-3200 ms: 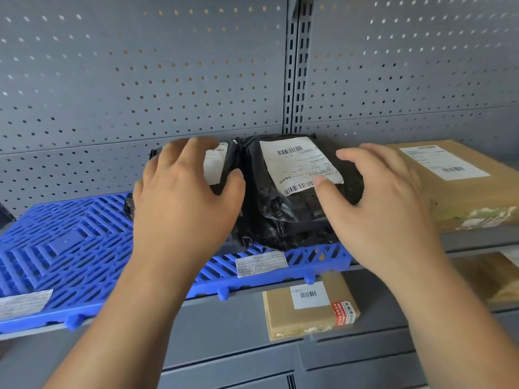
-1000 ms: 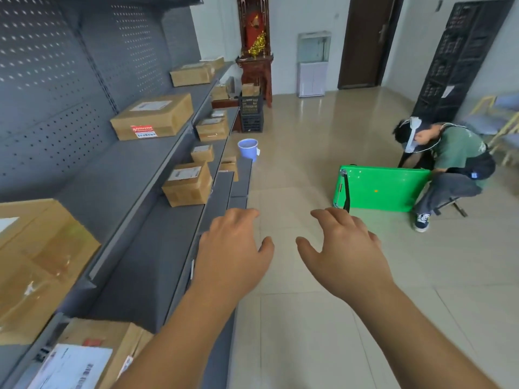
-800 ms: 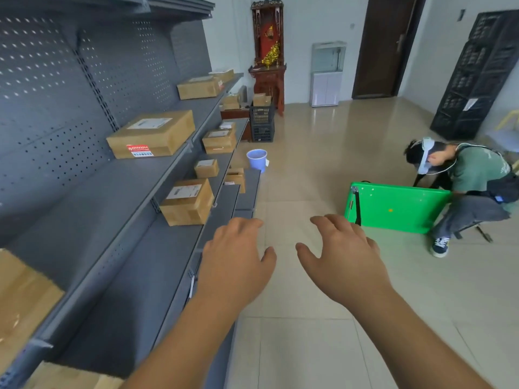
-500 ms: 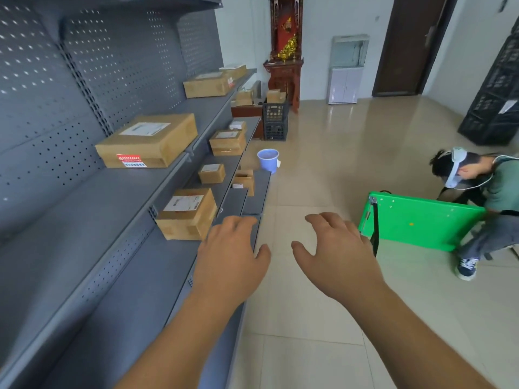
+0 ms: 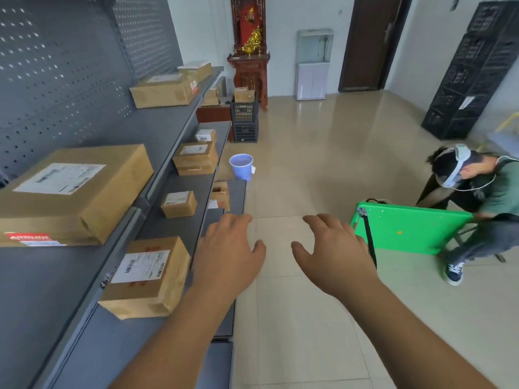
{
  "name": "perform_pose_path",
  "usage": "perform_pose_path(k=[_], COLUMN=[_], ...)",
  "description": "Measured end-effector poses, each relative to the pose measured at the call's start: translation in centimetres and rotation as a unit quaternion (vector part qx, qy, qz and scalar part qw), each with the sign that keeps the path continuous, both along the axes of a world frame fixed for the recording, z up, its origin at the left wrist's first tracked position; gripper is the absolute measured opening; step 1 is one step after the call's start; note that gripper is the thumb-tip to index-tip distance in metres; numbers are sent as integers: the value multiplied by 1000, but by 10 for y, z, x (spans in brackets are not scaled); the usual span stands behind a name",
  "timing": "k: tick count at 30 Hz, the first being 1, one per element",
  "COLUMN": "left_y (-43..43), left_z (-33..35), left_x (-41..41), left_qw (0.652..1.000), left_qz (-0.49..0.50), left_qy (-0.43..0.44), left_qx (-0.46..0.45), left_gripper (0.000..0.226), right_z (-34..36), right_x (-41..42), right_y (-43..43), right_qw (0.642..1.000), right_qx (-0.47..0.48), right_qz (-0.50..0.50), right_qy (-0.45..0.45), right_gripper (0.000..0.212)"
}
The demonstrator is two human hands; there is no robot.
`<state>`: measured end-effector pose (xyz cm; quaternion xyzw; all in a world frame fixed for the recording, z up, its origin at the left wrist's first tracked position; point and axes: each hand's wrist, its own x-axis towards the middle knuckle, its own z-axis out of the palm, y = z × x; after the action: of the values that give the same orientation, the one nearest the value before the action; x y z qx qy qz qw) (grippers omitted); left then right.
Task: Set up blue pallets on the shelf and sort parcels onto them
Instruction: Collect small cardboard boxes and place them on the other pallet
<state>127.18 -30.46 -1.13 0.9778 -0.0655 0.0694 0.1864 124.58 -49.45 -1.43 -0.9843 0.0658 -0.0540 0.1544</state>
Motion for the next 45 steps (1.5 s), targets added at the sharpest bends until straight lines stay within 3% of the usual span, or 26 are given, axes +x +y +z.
perform_pose_path(k=[11, 20, 27, 33, 45], left_y=[-47, -70, -34, 15, 89], left_z=[-27, -40, -60, -76, -116], left_x=[192, 334, 419, 484, 541], left_qw=[1000, 996, 986, 983, 958], left_qz=[-21, 70, 151, 161, 246], left_qy=[19, 48, 63, 83, 149], left_qx=[1, 3, 16, 16, 16], left_gripper=[57, 56, 54, 50, 58], right_z=[-33, -40, -59, -74, -114], right_x=[190, 373, 484, 567, 675], right_y=[-47, -68, -26, 27, 142], right_qw=[1000, 992, 978, 967, 923], right_qx=[17, 42, 50, 59, 50], right_qz=[-9, 108, 192, 226, 351], right_qy=[14, 42, 64, 104, 150], right_gripper=[62, 62, 59, 54, 46])
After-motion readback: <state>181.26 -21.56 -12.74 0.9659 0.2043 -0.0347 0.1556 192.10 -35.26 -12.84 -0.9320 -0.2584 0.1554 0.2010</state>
